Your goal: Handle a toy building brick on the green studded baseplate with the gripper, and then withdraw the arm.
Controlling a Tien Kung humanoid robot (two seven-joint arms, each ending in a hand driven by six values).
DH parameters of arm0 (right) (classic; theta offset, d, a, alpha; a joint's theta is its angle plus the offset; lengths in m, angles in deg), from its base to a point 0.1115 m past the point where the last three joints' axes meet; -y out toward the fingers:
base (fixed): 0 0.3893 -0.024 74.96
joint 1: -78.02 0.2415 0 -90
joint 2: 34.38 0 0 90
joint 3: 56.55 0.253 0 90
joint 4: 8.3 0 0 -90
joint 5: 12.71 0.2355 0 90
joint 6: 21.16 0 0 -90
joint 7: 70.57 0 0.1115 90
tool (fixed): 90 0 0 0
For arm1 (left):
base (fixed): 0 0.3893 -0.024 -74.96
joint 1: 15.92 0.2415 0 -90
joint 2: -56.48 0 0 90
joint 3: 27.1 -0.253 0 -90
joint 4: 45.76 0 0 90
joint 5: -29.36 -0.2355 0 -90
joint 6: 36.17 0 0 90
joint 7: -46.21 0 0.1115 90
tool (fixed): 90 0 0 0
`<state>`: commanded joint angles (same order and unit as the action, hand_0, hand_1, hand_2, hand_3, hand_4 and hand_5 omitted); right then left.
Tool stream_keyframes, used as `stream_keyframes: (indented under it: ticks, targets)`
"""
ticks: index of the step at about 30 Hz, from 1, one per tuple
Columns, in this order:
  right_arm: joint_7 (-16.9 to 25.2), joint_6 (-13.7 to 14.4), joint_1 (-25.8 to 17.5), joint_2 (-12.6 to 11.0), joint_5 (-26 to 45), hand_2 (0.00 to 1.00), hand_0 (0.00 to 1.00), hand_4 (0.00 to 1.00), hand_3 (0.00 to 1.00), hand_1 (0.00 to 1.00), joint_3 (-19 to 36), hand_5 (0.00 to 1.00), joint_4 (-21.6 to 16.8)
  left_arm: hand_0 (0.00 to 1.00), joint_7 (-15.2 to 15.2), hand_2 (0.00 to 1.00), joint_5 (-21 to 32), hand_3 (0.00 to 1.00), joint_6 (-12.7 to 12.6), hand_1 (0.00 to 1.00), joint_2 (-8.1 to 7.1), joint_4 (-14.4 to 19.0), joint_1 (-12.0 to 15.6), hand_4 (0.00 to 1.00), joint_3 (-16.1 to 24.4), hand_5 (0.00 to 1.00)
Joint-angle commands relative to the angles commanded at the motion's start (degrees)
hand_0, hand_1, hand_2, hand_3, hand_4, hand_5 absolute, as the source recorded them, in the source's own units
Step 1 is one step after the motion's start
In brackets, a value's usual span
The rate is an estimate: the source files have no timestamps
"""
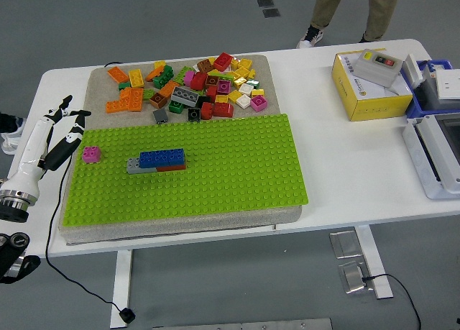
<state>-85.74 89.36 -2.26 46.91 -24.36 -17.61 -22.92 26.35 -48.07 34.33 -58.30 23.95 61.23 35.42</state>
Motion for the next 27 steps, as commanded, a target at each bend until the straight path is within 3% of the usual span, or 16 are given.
stream_keyframes:
  ticks: [27]
  targets:
    - [2.65,-0.22,0.05,-0.68,2.33,0.675,0.614,0.597,0.635,0.559,-1.33,0.998,0.42,0.979,-0.29,0.99,0.05,0.677,0.07,0.97,0.59,-0.82,0.03,0.537,0.38,0.753]
